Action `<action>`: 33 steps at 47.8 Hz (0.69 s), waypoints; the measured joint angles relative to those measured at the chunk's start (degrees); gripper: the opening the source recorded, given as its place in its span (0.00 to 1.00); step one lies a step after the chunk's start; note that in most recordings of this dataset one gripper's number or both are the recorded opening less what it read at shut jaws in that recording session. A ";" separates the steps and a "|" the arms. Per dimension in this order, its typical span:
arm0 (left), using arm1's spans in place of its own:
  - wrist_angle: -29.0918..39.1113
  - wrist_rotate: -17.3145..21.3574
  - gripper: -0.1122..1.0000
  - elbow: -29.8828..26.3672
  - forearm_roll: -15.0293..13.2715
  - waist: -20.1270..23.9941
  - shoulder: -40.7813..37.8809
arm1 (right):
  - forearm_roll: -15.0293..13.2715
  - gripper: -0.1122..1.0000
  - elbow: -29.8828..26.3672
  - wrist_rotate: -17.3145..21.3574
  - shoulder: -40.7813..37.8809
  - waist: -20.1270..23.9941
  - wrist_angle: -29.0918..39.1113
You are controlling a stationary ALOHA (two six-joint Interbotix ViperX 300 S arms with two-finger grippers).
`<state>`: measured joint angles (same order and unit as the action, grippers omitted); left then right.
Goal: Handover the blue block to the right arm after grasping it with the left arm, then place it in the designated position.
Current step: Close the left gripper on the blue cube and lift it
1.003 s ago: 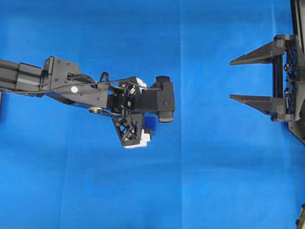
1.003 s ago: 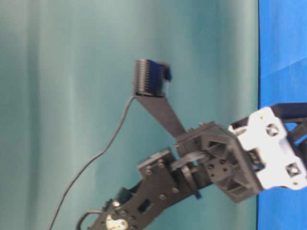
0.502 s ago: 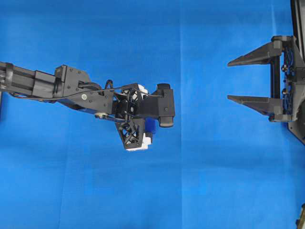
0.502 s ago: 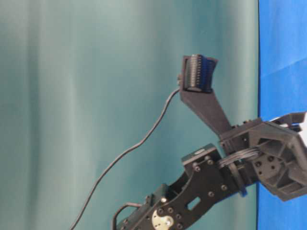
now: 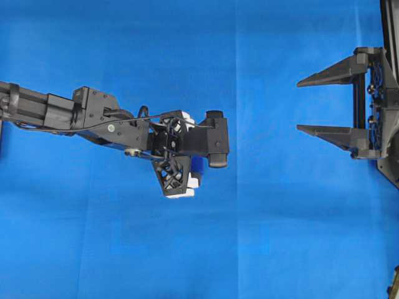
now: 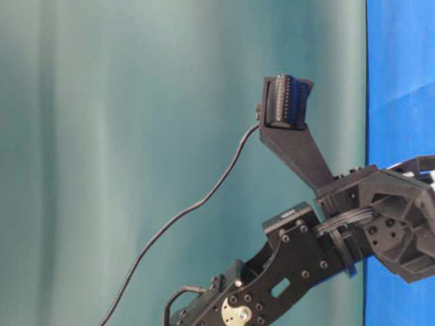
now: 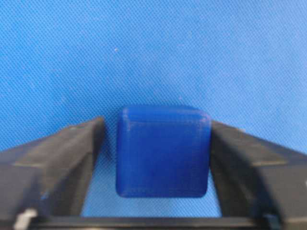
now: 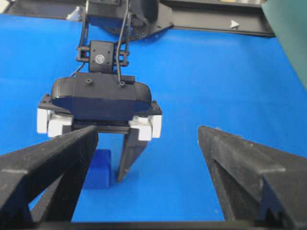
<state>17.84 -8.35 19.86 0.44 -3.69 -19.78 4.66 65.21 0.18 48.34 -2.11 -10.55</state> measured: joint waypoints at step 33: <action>2.29 0.70 0.54 -0.79 0.00 -0.97 0.00 | -0.09 0.97 0.00 0.00 0.00 0.09 0.00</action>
<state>20.13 -7.65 19.07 0.44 -4.66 -19.78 4.57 65.21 0.18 48.34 -2.02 -10.55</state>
